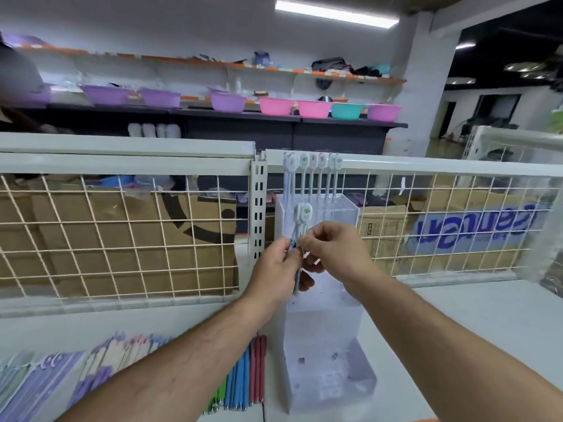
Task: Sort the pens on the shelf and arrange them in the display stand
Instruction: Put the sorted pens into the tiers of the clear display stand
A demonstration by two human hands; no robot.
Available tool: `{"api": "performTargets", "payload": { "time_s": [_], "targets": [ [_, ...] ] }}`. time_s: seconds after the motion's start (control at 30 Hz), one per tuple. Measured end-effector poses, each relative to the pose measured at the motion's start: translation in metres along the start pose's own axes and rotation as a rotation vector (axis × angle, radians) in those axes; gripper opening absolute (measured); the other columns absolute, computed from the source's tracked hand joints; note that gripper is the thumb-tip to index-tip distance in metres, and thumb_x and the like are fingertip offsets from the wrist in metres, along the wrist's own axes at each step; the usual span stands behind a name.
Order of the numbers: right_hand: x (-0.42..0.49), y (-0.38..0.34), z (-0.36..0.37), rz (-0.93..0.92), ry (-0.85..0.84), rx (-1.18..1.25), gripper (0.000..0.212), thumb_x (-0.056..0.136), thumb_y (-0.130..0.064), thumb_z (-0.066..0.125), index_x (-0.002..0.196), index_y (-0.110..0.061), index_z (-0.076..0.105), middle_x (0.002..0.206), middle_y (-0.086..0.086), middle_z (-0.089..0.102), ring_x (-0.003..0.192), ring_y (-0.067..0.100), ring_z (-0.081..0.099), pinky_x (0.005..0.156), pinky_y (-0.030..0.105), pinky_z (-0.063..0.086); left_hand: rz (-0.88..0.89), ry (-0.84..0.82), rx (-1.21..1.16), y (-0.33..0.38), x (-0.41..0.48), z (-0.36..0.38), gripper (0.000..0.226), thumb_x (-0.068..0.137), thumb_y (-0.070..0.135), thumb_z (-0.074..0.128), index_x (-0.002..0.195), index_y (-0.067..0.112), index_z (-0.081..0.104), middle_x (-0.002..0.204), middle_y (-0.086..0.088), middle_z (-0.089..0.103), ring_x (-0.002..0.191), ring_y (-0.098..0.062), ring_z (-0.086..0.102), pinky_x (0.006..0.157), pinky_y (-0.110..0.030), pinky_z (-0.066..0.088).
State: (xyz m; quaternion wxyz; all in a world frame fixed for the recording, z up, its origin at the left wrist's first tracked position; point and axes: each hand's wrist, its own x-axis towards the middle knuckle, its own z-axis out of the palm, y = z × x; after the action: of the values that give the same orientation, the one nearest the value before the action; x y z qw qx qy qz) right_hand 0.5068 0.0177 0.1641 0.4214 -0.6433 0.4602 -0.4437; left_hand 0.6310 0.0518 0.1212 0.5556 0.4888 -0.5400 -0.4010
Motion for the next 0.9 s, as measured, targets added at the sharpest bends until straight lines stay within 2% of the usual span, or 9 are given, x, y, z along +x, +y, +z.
{"api": "performTargets", "payload": {
  "time_s": [0.1,0.2,0.3,0.37,0.5,0.63,0.77,0.9],
  "targets": [
    [0.016,0.000,-0.013,-0.026,-0.043,-0.066,0.012,0.091,-0.009,0.070,0.082,-0.004,0.064,0.068,0.006,0.064,0.054,0.014,0.061,0.051,0.025,0.052,-0.008,0.041,-0.040,0.001,0.009,0.015,0.020,0.106,0.016,0.040,0.105,0.011,0.059,0.083,-0.007,0.072,0.067,-0.024,0.068,0.072,-0.051,0.058],
    [0.033,-0.009,-0.028,-0.092,-0.056,-0.103,0.012,0.091,-0.010,0.069,0.081,-0.007,0.064,0.068,0.000,0.064,0.055,0.007,0.062,0.051,0.024,0.051,-0.018,0.114,-0.064,-0.002,0.015,0.025,0.017,0.107,0.015,0.038,0.107,0.013,0.056,0.092,-0.019,0.070,0.069,-0.024,0.068,0.068,-0.043,0.057],
    [0.050,-0.025,-0.040,-0.155,-0.050,-0.099,0.011,0.092,-0.012,0.069,0.085,-0.006,0.066,0.074,0.002,0.066,0.056,0.005,0.062,0.052,0.022,0.051,-0.035,0.184,-0.045,-0.010,0.018,0.029,0.012,0.107,0.015,0.039,0.112,0.015,0.051,0.088,-0.011,0.073,0.067,-0.029,0.069,0.069,-0.047,0.053],
    [0.060,-0.037,-0.045,-0.208,-0.040,-0.109,0.011,0.093,-0.014,0.068,0.088,-0.004,0.066,0.076,0.004,0.067,0.056,0.004,0.063,0.052,0.022,0.053,-0.031,0.203,-0.003,-0.012,0.017,0.031,0.010,0.107,0.016,0.038,0.110,0.015,0.047,0.088,-0.008,0.074,0.067,-0.031,0.071,0.067,-0.044,0.048],
    [0.079,-0.061,-0.048,-0.295,0.016,-0.108,0.011,0.092,-0.012,0.067,0.083,-0.006,0.067,0.069,0.005,0.067,0.055,0.008,0.062,0.051,0.023,0.052,-0.027,0.208,0.094,-0.011,0.015,0.036,0.010,0.107,0.021,0.037,0.104,0.025,0.046,0.092,-0.003,0.075,0.073,-0.026,0.074,0.068,-0.040,0.049],
    [0.092,-0.076,-0.044,-0.328,0.095,-0.093,0.012,0.091,-0.014,0.066,0.081,-0.009,0.067,0.070,0.006,0.069,0.058,0.016,0.063,0.052,0.028,0.054,-0.031,0.213,0.103,-0.014,0.016,0.035,0.011,0.107,0.024,0.037,0.100,0.028,0.045,0.089,-0.003,0.075,0.072,-0.024,0.074,0.070,-0.041,0.051],
    [0.098,-0.072,-0.031,-0.326,0.127,-0.133,0.014,0.091,-0.018,0.067,0.076,-0.016,0.066,0.074,0.007,0.072,0.071,0.029,0.071,0.066,0.046,0.061,-0.032,0.197,0.080,-0.014,0.017,0.033,0.010,0.107,0.024,0.038,0.102,0.025,0.046,0.087,-0.003,0.075,0.071,-0.025,0.074,0.071,-0.043,0.051],
    [0.100,-0.066,-0.020,-0.322,0.165,-0.168,0.015,0.093,-0.022,0.067,0.079,-0.020,0.067,0.075,0.001,0.070,0.077,0.025,0.071,0.073,0.049,0.061,-0.027,0.188,0.077,-0.015,0.017,0.031,0.010,0.107,0.026,0.038,0.101,0.025,0.046,0.087,-0.003,0.075,0.071,-0.023,0.074,0.070,-0.043,0.051]
  ]
}}
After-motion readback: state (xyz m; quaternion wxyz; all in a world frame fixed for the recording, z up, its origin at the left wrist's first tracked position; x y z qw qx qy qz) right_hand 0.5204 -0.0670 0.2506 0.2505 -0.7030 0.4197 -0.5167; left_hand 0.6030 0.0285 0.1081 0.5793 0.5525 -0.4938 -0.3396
